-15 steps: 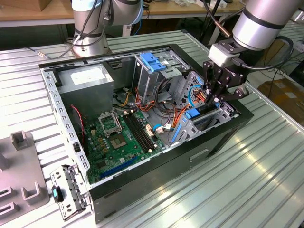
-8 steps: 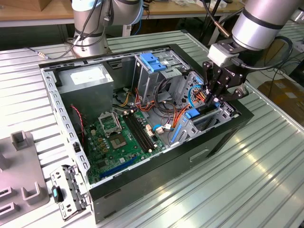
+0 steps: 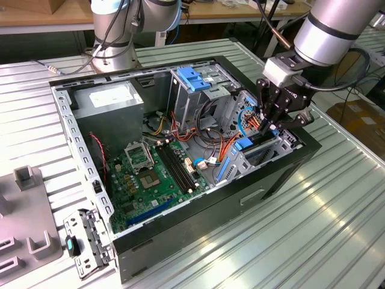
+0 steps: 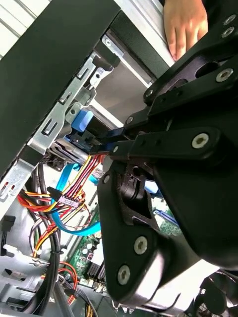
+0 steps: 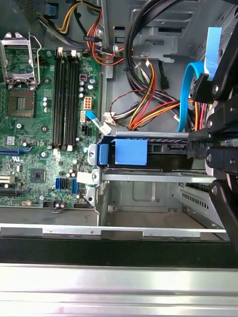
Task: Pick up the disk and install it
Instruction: 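Insert the first disk wire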
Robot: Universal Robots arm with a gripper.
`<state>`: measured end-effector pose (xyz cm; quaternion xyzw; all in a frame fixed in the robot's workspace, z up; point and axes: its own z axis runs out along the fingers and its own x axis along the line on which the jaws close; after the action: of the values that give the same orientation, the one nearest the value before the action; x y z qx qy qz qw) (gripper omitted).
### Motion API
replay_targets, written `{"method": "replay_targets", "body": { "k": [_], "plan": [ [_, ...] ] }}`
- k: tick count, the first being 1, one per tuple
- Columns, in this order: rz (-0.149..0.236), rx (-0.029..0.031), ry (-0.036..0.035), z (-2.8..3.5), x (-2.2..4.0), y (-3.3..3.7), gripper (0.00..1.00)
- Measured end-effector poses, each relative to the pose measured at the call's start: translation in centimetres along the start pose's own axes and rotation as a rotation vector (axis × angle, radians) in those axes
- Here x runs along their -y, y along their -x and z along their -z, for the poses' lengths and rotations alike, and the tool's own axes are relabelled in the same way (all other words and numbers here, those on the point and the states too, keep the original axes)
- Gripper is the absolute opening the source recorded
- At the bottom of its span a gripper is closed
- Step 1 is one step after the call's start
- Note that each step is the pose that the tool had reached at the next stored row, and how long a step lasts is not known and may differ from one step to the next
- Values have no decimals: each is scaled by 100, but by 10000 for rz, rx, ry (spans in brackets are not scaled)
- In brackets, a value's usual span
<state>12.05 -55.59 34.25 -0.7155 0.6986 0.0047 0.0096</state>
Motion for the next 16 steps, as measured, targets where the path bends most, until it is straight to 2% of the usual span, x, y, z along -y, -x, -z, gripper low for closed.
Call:
{"method": "replay_targets", "body": {
  "k": [4,10,12,13,16],
  "plan": [
    [0,11,1,-42,-1,-3,16],
    [0,25,-1,-47,0,-4,16],
    [0,55,-8,-40,0,-3,18],
    [1,38,-8,-11,1,-3,24],
    [0,33,-8,32,1,-3,24]
  ]
}}
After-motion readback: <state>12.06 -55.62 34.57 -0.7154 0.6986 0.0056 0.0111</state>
